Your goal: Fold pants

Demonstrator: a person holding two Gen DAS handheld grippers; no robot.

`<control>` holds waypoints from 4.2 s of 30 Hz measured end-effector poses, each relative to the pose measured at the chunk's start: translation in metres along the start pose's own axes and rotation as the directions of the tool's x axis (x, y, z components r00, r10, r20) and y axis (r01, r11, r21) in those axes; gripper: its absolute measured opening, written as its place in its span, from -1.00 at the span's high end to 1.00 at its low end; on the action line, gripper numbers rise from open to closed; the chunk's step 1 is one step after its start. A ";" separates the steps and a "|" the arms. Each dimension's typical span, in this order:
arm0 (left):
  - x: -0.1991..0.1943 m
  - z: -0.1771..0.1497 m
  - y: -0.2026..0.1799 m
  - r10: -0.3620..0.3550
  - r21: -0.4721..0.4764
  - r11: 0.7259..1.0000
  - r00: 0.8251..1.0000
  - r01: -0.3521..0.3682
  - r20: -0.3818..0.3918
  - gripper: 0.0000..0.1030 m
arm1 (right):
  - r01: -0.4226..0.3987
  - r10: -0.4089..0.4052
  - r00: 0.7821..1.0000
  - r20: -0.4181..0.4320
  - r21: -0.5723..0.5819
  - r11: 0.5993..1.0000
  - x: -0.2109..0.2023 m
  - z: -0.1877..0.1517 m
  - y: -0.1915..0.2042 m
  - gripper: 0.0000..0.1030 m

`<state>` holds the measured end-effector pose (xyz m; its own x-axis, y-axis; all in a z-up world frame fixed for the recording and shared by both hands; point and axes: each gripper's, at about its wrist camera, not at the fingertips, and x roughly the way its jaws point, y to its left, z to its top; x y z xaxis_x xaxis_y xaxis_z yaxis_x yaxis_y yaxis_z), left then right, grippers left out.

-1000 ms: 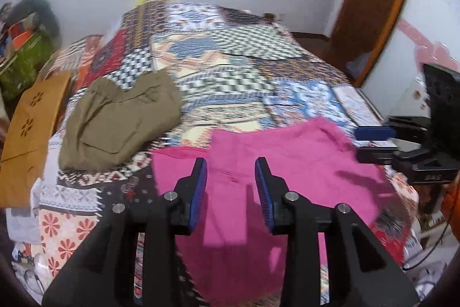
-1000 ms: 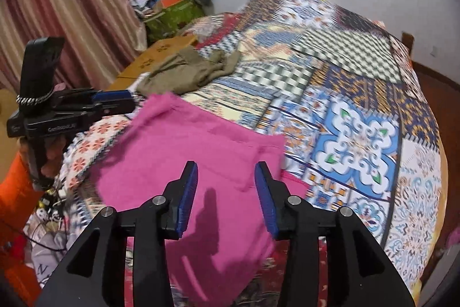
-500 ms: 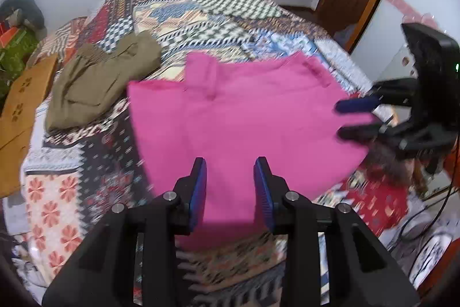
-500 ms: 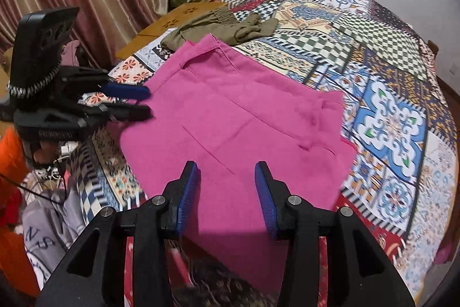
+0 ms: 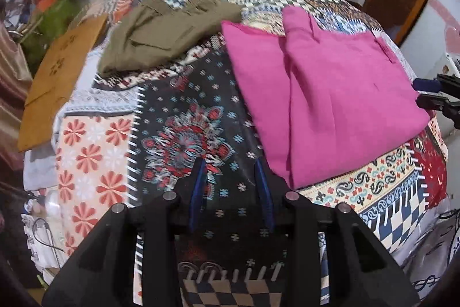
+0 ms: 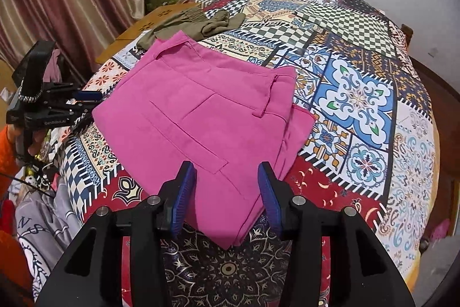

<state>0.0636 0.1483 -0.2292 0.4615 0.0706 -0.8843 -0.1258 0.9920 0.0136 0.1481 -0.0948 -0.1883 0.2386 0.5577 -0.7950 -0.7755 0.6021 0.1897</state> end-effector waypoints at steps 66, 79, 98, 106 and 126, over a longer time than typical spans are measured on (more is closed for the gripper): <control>0.047 0.084 -0.049 -0.290 -0.066 0.955 0.957 0.291 0.019 -0.03 | -0.145 0.132 0.989 0.063 0.276 0.950 0.044 0.018 -0.040 0.13; 0.012 0.088 -0.053 -0.200 -0.026 0.979 0.976 0.203 0.087 0.65 | -0.154 0.127 0.983 0.130 0.234 0.960 0.016 0.035 -0.036 0.75; -0.075 0.106 -0.012 -0.166 -0.051 0.981 0.951 0.185 0.260 0.65 | -0.112 0.085 0.964 0.253 0.096 0.989 -0.035 0.097 0.014 0.76; -0.101 0.119 0.020 -0.103 -0.085 0.987 0.945 0.135 0.311 0.65 | -0.122 0.105 0.951 0.290 0.041 0.992 -0.037 0.130 0.034 0.76; -0.098 0.180 0.116 0.018 -0.169 0.984 0.930 0.048 0.368 0.65 | -0.166 0.164 0.928 0.333 -0.022 0.986 0.023 0.232 0.057 0.76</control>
<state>0.1619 0.2755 -0.0574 0.7501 0.1218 -0.6500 -0.2499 0.9622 -0.1081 0.2448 0.0849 -0.0619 0.2891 0.8070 -0.5150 -0.8173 0.4882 0.3061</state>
